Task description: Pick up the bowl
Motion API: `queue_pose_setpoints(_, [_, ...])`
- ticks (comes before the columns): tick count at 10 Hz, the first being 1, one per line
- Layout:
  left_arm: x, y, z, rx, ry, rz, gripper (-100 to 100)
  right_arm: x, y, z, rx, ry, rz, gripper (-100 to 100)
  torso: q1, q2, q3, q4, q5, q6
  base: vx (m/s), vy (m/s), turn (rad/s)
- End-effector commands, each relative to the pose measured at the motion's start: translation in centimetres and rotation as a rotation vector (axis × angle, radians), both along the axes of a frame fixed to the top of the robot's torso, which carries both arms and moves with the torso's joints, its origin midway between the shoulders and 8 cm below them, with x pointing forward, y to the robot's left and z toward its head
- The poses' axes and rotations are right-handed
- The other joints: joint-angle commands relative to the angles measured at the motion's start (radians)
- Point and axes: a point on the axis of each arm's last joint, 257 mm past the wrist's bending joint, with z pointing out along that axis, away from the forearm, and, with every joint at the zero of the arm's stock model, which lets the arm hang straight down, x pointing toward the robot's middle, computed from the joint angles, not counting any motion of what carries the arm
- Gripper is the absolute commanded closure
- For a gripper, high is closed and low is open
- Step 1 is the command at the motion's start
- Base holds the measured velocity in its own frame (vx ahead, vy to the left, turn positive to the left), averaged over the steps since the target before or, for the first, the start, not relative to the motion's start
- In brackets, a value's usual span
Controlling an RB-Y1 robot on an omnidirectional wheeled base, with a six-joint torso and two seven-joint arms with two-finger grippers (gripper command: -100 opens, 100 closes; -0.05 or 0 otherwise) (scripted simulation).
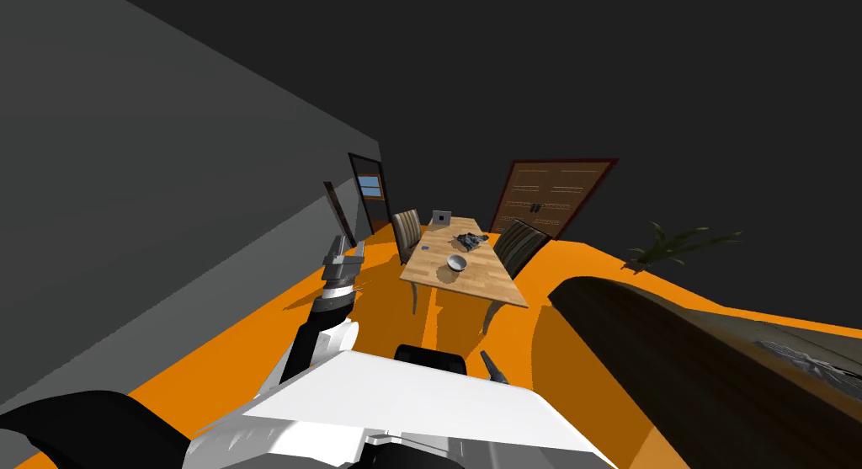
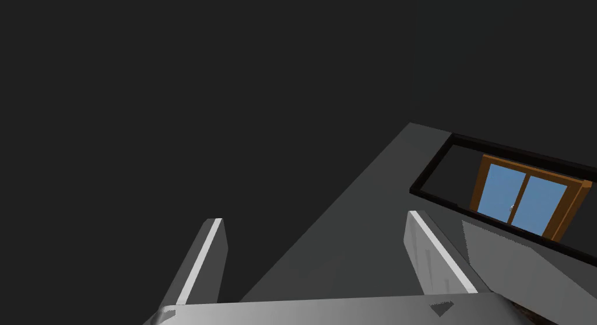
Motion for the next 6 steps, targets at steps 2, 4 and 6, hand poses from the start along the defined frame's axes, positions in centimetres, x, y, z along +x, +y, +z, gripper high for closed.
queue_pose_setpoints(2, [0.0,0.0,0.0,0.0,0.0,0.0,0,-5.3,-1.7,-3.2,-0.09,0.103,0.08,-100,0.0,0.0,0.0,0.0,0.0,0.001,-0.004,0.065,0.166])
queue_pose_setpoints(4, [0.0,0.0,0.0,0.0,0.0,0.0,0,-8.1,-2.7,-5.0,-0.145,0.162,0.131,-100,0.001,0.0,0.0,0.0,0.0,0.001,0.0,0.079,0.156])
queue_pose_setpoints(6, [0.0,0.0,0.0,0.0,0.0,0.0,0,-11.1,-4.6,-6.7,-0.213,0.226,0.193,-100,0.001,0.0,0.0,0.0,0.001,0.001,0.005,0.085,0.2])
